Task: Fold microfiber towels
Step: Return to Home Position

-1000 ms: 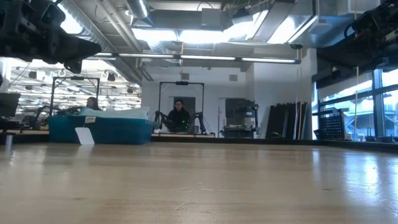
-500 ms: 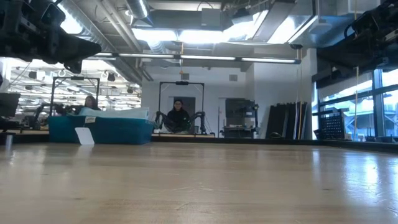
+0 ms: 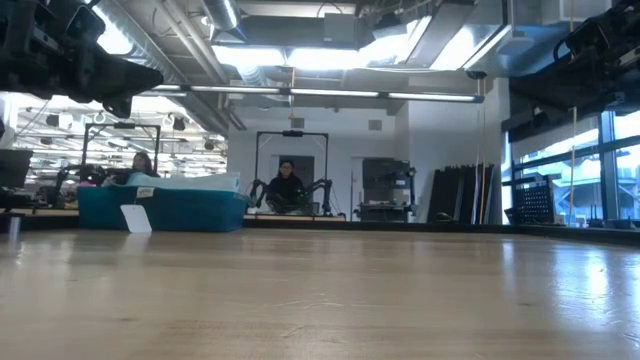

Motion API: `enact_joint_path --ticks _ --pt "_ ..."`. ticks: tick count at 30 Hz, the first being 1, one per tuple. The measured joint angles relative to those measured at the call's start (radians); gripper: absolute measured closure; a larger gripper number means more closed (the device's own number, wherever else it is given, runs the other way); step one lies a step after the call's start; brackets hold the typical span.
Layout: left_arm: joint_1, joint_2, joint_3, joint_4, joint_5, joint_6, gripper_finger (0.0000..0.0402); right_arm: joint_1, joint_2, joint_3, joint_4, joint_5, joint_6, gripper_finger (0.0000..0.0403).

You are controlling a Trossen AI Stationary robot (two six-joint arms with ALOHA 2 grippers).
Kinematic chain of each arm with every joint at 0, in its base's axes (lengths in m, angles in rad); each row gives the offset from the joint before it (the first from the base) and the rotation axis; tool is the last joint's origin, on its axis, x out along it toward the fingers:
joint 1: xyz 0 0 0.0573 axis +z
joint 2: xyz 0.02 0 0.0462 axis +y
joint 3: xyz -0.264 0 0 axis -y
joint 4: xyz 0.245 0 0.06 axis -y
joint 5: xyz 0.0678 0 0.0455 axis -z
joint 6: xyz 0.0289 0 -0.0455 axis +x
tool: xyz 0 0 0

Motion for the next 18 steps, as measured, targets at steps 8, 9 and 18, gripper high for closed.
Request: enact_joint_path --ticks 8,9,18 --pt "0.000 0.000 0.000 0.000 0.000 0.000 0.0396 0.000 0.000 0.000 0.000 0.000 0.000 0.0370" --pt "0.000 0.000 0.000 0.000 0.000 0.000 0.0398 0.000 0.000 0.000 0.000 0.000 0.000 0.0370" --pt "0.000 0.000 0.000 0.000 0.000 0.000 0.0391 0.000 0.000 0.000 0.000 0.000 0.000 0.0370"
